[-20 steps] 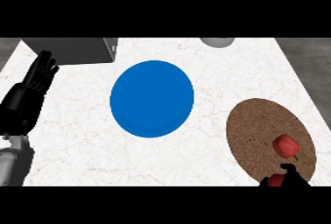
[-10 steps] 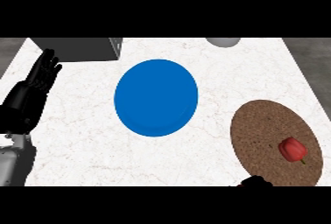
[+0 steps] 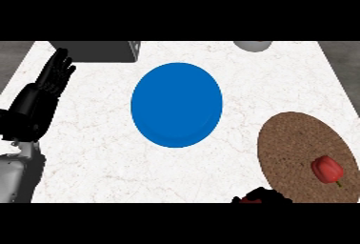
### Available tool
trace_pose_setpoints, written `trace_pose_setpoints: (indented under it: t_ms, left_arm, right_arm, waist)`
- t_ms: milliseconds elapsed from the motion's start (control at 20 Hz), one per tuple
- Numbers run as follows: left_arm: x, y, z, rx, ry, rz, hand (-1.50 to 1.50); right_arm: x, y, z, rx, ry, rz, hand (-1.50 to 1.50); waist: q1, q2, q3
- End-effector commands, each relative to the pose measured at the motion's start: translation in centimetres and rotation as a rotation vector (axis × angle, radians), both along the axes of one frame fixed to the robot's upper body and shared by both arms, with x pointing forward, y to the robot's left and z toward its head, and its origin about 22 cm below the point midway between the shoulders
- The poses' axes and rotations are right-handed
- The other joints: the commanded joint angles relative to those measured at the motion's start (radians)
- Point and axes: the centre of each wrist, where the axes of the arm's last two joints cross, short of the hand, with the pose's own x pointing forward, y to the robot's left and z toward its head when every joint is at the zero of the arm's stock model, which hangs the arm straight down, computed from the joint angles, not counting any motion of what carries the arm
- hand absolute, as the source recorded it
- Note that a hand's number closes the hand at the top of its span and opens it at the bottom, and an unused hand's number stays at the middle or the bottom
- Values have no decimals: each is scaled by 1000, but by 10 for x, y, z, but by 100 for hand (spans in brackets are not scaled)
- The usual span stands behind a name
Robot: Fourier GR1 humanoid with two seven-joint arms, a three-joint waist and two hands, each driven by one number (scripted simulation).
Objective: Pick the tomato from the placemat and place it in the plate
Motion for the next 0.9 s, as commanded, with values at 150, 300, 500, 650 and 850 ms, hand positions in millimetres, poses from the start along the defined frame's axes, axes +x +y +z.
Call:
trace_pose_setpoints:
  t_ms: [150, 300, 500, 650, 850]
  left_arm:
    - [-1, -6, 0, -4, -24, -25, 0]
    - [3, -9, 3, -7, -14, -39, 0]
    - [2, -12, 1, -1, -17, -51, 0]
    - [3, -28, 1, -14, -30, -100, 0]
    - [13, -21, 6, 1, -33, -67, 0]
  right_arm:
    - [18, 31, 28, 233, -10, -66, 150]
    - [31, 25, 33, 278, -55, -48, 150]
    - [43, 21, 35, 328, -34, -41, 150]
    - [71, 21, 37, 350, -43, -55, 150]
    - [118, 20, 28, 341, -6, -114, 150]
  waist:
    - [35, 14, 0]
    - [44, 22, 1]
    - [65, 28, 2]
    - [75, 31, 2]
    - [76, 39, 2]
